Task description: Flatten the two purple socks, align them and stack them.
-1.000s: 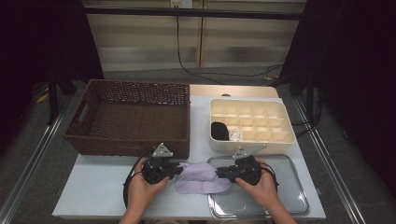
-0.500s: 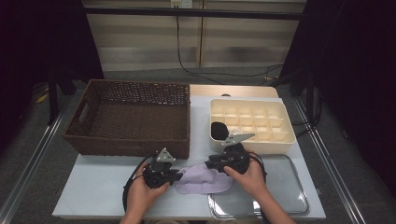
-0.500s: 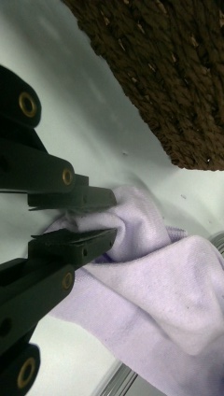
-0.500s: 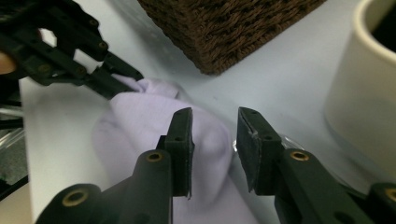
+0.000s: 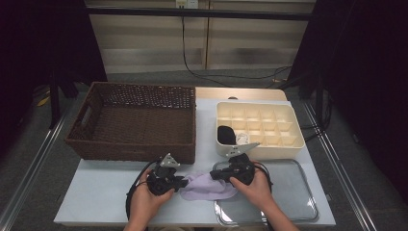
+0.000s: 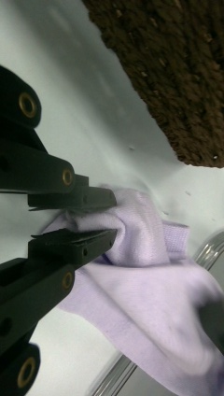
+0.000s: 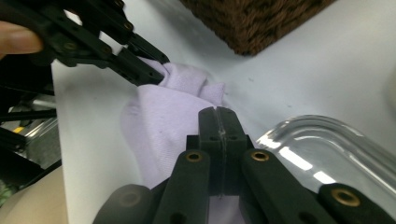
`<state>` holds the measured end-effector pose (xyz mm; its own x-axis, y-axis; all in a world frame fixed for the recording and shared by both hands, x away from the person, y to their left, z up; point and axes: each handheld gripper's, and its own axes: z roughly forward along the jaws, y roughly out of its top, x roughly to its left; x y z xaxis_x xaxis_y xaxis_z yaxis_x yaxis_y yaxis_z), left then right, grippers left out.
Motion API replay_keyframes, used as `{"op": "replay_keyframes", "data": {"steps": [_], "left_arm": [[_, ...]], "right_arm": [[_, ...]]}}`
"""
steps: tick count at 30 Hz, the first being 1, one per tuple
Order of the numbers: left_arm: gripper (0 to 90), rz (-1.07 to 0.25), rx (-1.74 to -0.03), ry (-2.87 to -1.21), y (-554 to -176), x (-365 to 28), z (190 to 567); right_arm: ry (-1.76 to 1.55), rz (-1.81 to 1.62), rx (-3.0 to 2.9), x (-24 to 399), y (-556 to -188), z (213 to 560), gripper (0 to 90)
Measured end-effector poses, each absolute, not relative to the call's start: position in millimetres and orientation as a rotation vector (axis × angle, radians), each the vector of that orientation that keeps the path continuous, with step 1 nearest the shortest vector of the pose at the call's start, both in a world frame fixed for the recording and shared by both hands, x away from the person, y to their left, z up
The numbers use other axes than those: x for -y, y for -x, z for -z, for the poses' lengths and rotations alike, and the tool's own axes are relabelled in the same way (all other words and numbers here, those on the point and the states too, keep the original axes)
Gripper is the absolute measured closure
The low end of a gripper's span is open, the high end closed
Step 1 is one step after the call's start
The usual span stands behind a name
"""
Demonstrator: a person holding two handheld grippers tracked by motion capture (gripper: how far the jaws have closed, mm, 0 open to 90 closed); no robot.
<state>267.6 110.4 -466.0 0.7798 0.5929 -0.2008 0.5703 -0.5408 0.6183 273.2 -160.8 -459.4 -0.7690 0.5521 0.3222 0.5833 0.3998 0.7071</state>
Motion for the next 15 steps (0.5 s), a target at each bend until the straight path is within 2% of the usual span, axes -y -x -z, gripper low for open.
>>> {"op": "replay_keyframes", "data": {"steps": [3, 6, 10, 15], "left_arm": [[74.3, -0.037, -0.877, -2.257, -267.1, -111.8, 463.6], [65.8, -0.065, -0.883, -2.206, -268.5, -116.4, 453.6], [63.4, -0.095, -0.873, -2.155, -272.1, -121.5, 442.9], [61.7, -0.082, -0.838, -2.193, -275.9, -115.3, 453.7]], "right_arm": [[1.027, 1.382, 2.589, 170.3, -265.1, 454.3, 90.0], [0.993, 1.390, 2.588, 173.5, -254.3, 454.3, 90.0], [0.935, 1.355, 2.581, 168.0, -245.2, 461.3, 90.0], [0.888, 1.315, 2.615, 160.1, -238.4, 464.7, 90.0]]}}
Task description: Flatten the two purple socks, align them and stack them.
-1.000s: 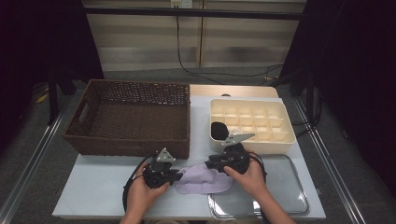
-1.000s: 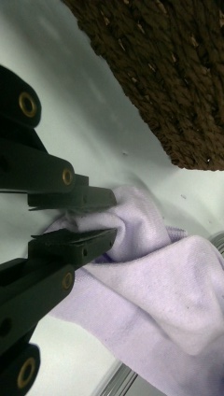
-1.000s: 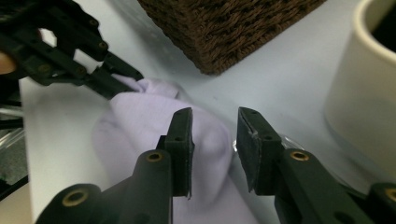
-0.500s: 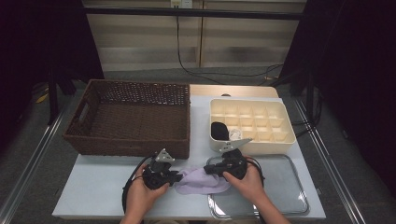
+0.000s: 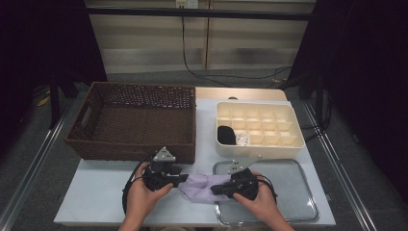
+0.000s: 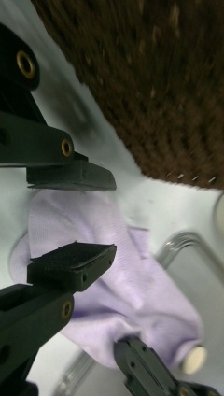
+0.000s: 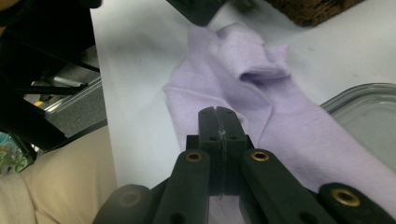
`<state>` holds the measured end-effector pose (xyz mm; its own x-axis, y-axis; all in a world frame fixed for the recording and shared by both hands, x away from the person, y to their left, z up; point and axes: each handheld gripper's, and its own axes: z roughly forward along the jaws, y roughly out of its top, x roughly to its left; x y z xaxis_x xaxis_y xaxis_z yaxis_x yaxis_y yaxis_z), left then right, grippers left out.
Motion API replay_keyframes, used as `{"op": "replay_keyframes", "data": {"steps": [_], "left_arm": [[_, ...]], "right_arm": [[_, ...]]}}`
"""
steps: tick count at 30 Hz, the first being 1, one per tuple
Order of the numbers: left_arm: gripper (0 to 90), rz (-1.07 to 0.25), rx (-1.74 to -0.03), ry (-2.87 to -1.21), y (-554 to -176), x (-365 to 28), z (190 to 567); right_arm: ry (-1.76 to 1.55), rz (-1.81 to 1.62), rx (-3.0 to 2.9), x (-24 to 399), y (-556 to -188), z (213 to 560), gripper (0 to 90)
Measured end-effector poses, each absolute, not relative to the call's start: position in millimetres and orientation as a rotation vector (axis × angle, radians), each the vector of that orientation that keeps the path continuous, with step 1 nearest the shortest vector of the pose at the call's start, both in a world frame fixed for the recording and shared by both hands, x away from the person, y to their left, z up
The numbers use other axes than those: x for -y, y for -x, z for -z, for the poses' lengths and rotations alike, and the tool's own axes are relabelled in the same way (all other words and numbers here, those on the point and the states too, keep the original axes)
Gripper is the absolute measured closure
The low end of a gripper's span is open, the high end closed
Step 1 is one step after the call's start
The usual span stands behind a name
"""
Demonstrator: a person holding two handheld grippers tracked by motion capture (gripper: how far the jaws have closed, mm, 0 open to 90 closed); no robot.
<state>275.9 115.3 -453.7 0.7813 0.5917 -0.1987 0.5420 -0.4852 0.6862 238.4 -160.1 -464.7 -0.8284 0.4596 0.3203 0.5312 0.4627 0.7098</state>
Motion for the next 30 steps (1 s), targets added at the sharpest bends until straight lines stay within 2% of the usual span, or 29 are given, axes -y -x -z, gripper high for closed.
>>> {"op": "replay_keyframes", "data": {"steps": [4, 6, 8, 10, 16, 20, 24, 27, 30], "left_arm": [[60.0, -0.066, -0.820, -2.222, -282.1, -109.4, 463.2], [68.9, -0.031, -0.813, -2.279, -282.0, -105.8, 467.3], [74.7, -0.053, -0.800, -2.312, -281.1, -103.4, 466.7], [84.3, -0.069, -0.814, -2.283, -280.3, -104.2, 460.0], [87.6, -0.099, -0.842, -2.174, -276.9, -117.2, 441.5], [87.5, -0.109, -0.860, -2.127, -276.5, -122.6, 441.5], [85.6, -0.039, -0.858, -2.186, -272.0, -118.6, 445.2], [77.6, 0.017, -0.840, -2.233, -269.9, -113.6, 446.5], [65.8, -0.029, -0.837, -2.216, -269.8, -112.2, 445.0]], "right_arm": [[0.890, 1.303, 2.620, 161.0, -235.7, 466.6, 90.0], [0.902, 1.314, 2.619, 162.7, -235.4, 467.0, 90.0], [0.928, 1.321, 2.617, 165.6, -235.2, 466.1, 90.0], [0.930, 1.345, 2.619, 169.0, -236.5, 464.9, 90.0], [0.978, 1.458, 2.614, 183.9, -242.2, 445.5, 90.0], [0.999, 1.542, 2.621, 195.8, -247.4, 430.7, 90.0], [0.975, 1.536, 2.632, 205.3, -247.1, 430.7, 90.0], [0.973, 1.471, 2.648, 210.4, -240.2, 442.0, 84.3], [1.023, 1.426, 2.666, 216.1, -236.3, 449.0, 79.6]]}}
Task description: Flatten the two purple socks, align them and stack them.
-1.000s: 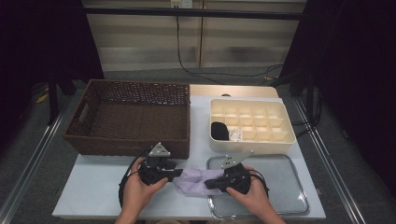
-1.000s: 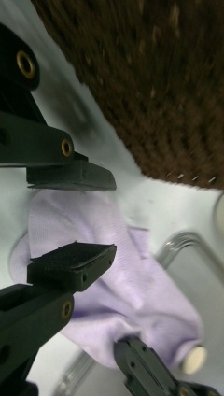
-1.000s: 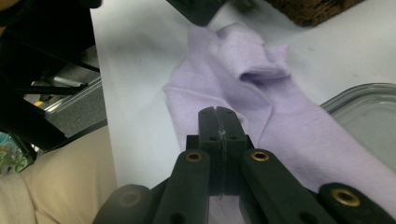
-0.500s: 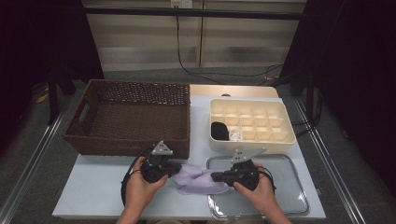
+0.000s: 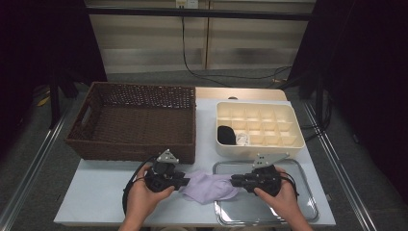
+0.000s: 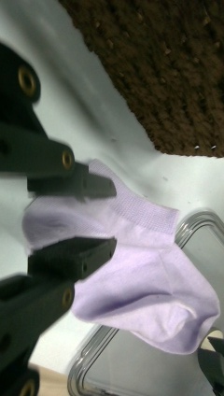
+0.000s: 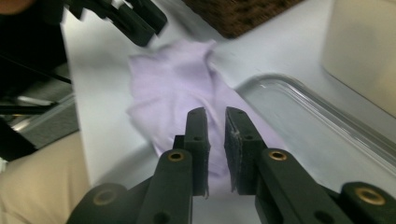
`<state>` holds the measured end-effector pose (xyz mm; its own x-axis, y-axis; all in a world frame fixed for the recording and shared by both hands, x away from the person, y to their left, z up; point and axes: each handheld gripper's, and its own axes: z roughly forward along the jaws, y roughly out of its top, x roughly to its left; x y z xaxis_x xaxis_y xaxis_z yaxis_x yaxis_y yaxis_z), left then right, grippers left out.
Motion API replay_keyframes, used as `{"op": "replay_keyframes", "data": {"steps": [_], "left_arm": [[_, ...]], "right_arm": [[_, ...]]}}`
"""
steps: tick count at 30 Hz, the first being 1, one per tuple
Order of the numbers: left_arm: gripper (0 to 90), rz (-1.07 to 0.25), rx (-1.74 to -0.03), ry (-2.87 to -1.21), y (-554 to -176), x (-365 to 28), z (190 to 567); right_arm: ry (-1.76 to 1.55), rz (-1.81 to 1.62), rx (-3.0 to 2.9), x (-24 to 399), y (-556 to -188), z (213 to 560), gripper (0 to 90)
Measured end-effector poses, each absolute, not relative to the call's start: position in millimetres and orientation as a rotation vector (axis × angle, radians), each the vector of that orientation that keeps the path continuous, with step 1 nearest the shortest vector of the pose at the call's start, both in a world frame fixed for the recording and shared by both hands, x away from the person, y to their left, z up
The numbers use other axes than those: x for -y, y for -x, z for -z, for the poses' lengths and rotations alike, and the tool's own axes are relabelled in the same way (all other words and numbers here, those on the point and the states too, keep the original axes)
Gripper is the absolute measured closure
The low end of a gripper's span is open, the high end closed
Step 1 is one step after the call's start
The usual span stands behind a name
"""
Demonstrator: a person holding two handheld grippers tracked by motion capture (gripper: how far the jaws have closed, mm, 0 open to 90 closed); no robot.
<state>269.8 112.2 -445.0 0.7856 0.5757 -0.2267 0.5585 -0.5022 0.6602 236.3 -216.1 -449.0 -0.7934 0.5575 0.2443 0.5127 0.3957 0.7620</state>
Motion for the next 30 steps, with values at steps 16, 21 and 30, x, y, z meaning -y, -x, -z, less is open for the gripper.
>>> {"op": "replay_keyframes", "data": {"steps": [16, 21, 30], "left_arm": [[56.9, -0.128, -0.853, -2.225, -281.8, -111.4, 466.2], [69.6, -0.103, -0.829, -2.272, -279.3, -105.0, 470.1], [83.6, -0.084, -0.843, -2.223, -276.3, -109.8, 453.6]], "right_arm": [[-1.070, -1.336, -2.578, 207.1, -240.2, 459.2, 73.9], [-1.035, -1.320, -2.610, 197.8, -240.0, 462.4, 72.1], [-1.024, -1.331, -2.600, 198.7, -243.2, 456.8, 90.0]]}}
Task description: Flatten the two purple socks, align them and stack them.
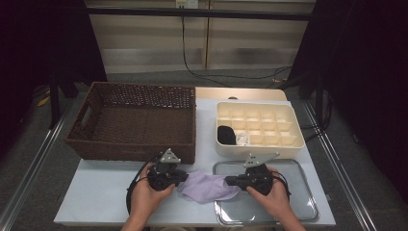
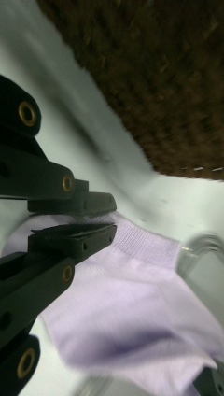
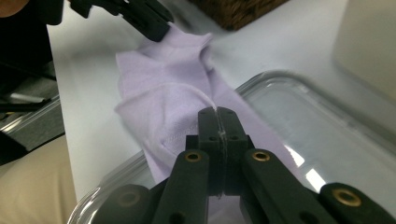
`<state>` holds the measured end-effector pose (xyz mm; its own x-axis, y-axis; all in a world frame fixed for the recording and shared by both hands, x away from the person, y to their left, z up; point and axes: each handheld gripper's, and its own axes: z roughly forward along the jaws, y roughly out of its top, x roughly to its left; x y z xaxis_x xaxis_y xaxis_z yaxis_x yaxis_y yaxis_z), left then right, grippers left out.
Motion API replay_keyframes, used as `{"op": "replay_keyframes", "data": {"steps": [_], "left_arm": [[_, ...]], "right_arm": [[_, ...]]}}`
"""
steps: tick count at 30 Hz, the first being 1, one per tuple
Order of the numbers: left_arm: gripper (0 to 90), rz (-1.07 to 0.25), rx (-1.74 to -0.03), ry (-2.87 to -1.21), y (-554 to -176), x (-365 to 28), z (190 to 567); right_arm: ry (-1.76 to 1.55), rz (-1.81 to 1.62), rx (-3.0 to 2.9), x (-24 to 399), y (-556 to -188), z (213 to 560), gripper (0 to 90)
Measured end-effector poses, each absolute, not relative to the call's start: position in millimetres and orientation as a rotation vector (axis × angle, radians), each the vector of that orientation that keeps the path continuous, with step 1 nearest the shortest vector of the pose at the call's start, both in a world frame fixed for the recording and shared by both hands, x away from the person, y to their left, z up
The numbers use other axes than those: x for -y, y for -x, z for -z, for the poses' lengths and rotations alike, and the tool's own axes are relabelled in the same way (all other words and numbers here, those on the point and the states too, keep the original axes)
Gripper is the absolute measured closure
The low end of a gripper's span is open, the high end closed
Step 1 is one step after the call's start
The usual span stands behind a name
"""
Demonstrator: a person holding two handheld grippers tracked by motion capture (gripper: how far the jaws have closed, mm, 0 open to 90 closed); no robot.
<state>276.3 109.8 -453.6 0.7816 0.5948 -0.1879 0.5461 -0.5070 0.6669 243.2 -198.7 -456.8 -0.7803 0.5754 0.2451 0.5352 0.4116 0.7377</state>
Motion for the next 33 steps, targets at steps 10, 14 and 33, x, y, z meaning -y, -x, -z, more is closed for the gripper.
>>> {"op": "replay_keyframes", "data": {"steps": [10, 14, 33], "left_arm": [[83.5, -0.084, -0.851, -2.193, -269.5, -117.6, 440.6], [83.2, -0.051, -0.857, -2.223, -267.7, -111.6, 448.4], [82.5, -0.039, -0.877, -2.233, -268.9, -113.7, 451.2]], "right_arm": [[-0.934, -1.380, -2.493, 208.9, -249.0, 436.9, 86.1], [-0.985, -1.307, -2.523, 218.0, -245.9, 450.1, 86.7], [-1.042, -1.323, -2.601, 188.4, -258.8, 463.7, 90.0]]}}
